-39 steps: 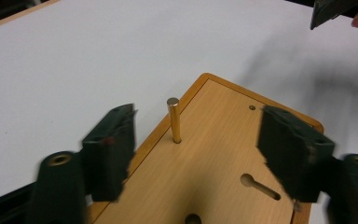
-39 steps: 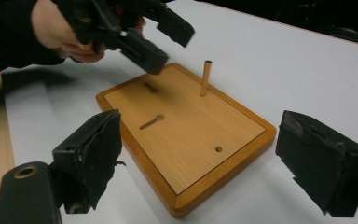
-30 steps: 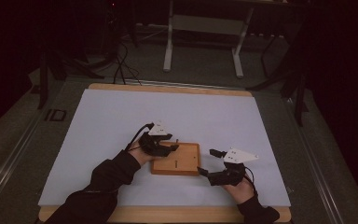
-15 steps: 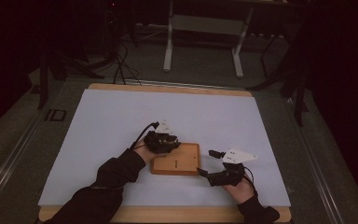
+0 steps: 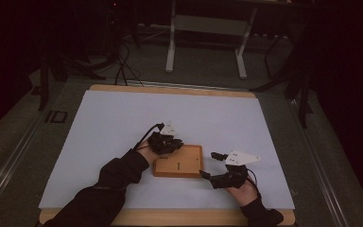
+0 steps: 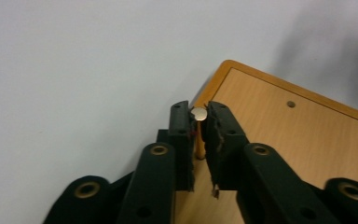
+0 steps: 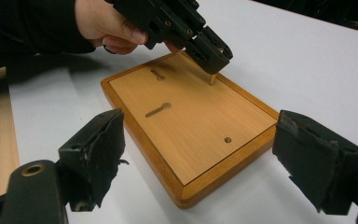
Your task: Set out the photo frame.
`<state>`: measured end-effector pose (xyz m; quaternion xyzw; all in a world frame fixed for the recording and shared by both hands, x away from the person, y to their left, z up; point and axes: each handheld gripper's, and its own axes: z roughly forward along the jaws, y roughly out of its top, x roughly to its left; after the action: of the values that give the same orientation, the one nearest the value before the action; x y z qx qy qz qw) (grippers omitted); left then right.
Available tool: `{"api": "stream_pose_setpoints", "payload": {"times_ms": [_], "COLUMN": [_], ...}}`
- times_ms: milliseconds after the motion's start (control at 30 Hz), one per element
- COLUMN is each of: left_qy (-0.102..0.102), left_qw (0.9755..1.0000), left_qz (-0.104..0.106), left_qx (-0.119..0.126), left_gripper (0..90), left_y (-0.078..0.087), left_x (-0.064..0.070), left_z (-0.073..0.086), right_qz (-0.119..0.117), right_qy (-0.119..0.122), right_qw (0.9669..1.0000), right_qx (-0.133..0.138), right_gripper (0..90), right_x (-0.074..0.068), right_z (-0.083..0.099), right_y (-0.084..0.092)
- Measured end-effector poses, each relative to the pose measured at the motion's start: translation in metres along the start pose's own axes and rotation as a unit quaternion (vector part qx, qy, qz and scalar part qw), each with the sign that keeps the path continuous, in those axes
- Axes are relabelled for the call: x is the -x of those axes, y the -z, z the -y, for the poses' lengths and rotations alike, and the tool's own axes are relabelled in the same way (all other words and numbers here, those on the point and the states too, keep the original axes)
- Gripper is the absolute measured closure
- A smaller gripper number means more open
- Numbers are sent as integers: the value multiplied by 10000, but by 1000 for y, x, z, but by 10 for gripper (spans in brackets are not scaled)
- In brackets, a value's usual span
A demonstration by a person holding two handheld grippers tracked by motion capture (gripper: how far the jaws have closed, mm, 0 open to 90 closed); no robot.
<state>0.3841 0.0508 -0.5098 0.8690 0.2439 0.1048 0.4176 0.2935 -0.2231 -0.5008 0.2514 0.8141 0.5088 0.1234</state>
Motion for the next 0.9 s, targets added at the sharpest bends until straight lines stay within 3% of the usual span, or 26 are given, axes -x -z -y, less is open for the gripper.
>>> {"api": "stream_pose_setpoints", "payload": {"times_ms": [333,467,533,600,800,900], "left_qy": [158,206,337,280,506,502], "left_qw": [9995,9987,9976,9973,9959,9956], "left_qz": [63,190,300,319,488,498], "left_qx": [-274,-421,-518,-594,-577,-621], "left_gripper": [841,844,845,845,846,846], "left_y": [-1,-1,-1,-1,-2,-2], "left_x": [-2,-6,-10,-10,-16,-16], "left_z": [-8,-11,-13,-15,-14,-15], "right_qz": [9,13,-18,-16,27,63], "right_qy": [78,164,186,211,481,765], "right_qw": [9999,9997,9996,9996,9983,9959], "right_qx": [-81,-173,-199,-202,-323,-487], "right_gripper": [163,164,190,190,222,251], "right_x": [-2,-4,-4,-5,-7,-9], "right_z": [-1,-2,-3,-4,-5,-4], "right_y": [-3,-4,-4,-4,-1,-1]}}
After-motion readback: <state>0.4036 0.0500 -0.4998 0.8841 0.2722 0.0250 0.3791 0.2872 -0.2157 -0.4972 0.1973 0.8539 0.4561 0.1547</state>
